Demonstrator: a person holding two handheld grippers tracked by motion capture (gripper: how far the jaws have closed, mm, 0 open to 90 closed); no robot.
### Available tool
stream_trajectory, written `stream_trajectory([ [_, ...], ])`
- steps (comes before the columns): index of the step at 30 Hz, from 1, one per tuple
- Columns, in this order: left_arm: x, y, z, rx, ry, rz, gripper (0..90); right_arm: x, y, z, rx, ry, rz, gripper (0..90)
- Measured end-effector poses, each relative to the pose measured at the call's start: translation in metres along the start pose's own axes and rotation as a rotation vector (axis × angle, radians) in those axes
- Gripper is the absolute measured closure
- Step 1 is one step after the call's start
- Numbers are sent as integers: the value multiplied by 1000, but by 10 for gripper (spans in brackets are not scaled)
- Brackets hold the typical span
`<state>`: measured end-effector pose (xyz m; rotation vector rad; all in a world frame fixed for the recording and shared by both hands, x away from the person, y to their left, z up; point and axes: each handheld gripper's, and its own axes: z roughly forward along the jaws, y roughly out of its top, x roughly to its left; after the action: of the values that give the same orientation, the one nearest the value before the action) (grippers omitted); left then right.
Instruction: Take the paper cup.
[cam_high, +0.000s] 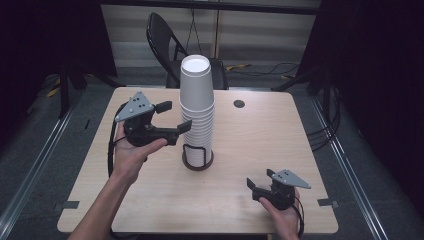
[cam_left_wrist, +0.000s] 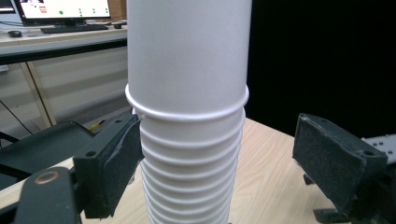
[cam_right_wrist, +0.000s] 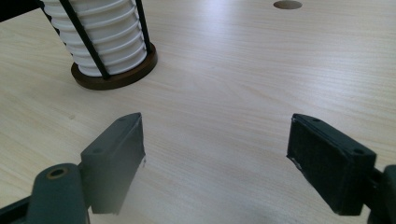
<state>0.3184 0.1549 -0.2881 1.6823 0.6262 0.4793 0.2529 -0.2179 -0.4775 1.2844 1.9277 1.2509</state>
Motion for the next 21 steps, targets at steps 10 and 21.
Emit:
stream_trajectory([
  [10, 6, 20, 9, -3, 19, 7, 156, 0, 0, 0, -5, -4, 2, 186],
  [21, 14, 39, 24, 6, 16, 36, 156, 2, 0, 1, -3, 8, -3, 187],
])
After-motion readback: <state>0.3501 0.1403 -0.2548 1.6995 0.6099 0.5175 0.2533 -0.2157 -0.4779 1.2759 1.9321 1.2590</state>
